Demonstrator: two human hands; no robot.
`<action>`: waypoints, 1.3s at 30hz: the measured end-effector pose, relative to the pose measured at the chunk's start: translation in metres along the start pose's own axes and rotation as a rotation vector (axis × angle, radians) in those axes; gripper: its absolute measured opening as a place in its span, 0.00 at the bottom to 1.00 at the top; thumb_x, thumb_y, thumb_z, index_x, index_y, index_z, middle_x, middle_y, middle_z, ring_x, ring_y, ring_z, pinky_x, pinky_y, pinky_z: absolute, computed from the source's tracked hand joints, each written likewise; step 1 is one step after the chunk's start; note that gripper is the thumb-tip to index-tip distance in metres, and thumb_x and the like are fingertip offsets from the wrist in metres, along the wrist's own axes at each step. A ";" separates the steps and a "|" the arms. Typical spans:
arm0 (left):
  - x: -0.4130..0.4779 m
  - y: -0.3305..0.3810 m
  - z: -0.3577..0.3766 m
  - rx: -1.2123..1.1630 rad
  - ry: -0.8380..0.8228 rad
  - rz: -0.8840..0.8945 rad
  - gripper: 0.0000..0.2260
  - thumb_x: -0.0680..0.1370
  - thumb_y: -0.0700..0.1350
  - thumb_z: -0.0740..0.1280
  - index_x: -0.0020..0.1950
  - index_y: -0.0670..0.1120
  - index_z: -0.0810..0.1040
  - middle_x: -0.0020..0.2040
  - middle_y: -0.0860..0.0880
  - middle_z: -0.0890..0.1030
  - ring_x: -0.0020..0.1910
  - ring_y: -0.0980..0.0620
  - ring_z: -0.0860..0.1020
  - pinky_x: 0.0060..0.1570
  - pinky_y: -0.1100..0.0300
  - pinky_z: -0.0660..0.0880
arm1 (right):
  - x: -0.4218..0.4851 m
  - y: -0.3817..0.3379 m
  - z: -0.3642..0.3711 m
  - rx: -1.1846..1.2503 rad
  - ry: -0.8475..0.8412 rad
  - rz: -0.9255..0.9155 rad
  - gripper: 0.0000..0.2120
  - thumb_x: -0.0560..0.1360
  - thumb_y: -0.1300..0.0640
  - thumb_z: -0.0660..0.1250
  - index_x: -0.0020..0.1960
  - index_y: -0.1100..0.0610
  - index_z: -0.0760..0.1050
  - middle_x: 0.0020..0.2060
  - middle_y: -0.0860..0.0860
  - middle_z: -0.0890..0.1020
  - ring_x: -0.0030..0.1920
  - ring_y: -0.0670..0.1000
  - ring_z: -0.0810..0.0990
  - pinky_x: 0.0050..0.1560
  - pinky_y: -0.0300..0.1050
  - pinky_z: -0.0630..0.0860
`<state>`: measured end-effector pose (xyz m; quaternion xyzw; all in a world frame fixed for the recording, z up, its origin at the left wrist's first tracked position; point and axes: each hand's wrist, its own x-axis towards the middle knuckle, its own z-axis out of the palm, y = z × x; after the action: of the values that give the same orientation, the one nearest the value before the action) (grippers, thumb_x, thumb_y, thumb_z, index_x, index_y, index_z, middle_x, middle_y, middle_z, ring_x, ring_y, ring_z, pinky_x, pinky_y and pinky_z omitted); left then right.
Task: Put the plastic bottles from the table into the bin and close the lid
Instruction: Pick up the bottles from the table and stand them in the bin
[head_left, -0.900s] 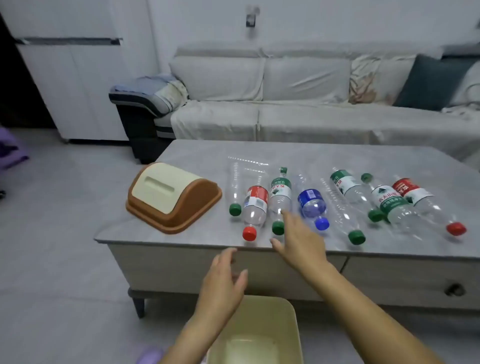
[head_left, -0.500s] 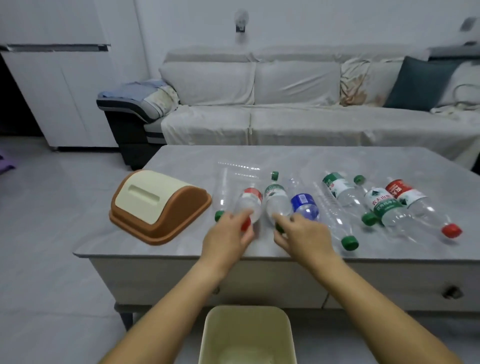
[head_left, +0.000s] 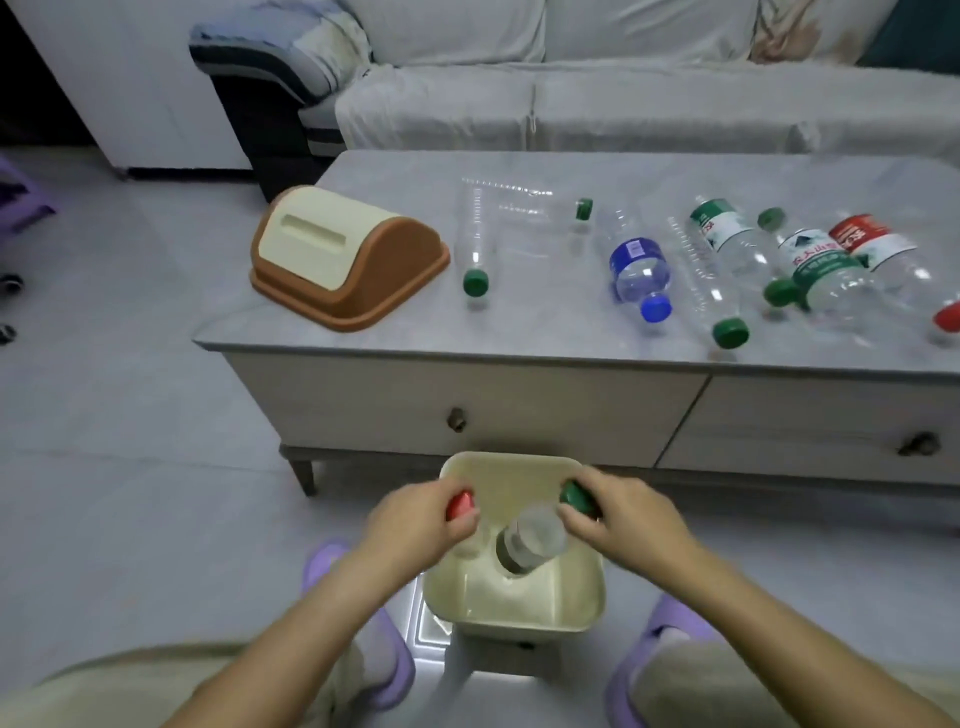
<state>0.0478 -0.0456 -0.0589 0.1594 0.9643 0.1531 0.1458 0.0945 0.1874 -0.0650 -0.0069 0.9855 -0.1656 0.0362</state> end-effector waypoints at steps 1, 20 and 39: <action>0.008 -0.008 0.031 -0.001 -0.065 -0.031 0.14 0.75 0.57 0.61 0.58 0.55 0.73 0.53 0.49 0.83 0.52 0.44 0.80 0.48 0.53 0.77 | 0.004 0.003 0.032 -0.063 -0.109 0.020 0.18 0.74 0.41 0.60 0.60 0.46 0.71 0.52 0.51 0.83 0.51 0.56 0.81 0.45 0.48 0.76; 0.045 -0.037 0.139 -0.065 -0.337 -0.181 0.13 0.78 0.53 0.54 0.54 0.47 0.70 0.55 0.42 0.81 0.51 0.42 0.78 0.43 0.56 0.68 | 0.037 0.003 0.048 -0.094 0.180 -0.028 0.29 0.74 0.33 0.48 0.54 0.51 0.77 0.46 0.50 0.83 0.46 0.54 0.82 0.39 0.45 0.74; 0.001 -0.018 0.047 -0.440 0.126 -0.062 0.18 0.69 0.63 0.61 0.54 0.57 0.76 0.49 0.58 0.80 0.37 0.56 0.78 0.48 0.57 0.78 | 0.023 0.084 -0.141 0.380 0.969 0.147 0.19 0.79 0.54 0.62 0.69 0.56 0.67 0.50 0.55 0.79 0.45 0.53 0.77 0.47 0.48 0.74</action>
<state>0.0573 -0.0498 -0.1081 0.0841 0.9194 0.3647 0.1210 0.0614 0.3125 0.0390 0.1464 0.8396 -0.3227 -0.4117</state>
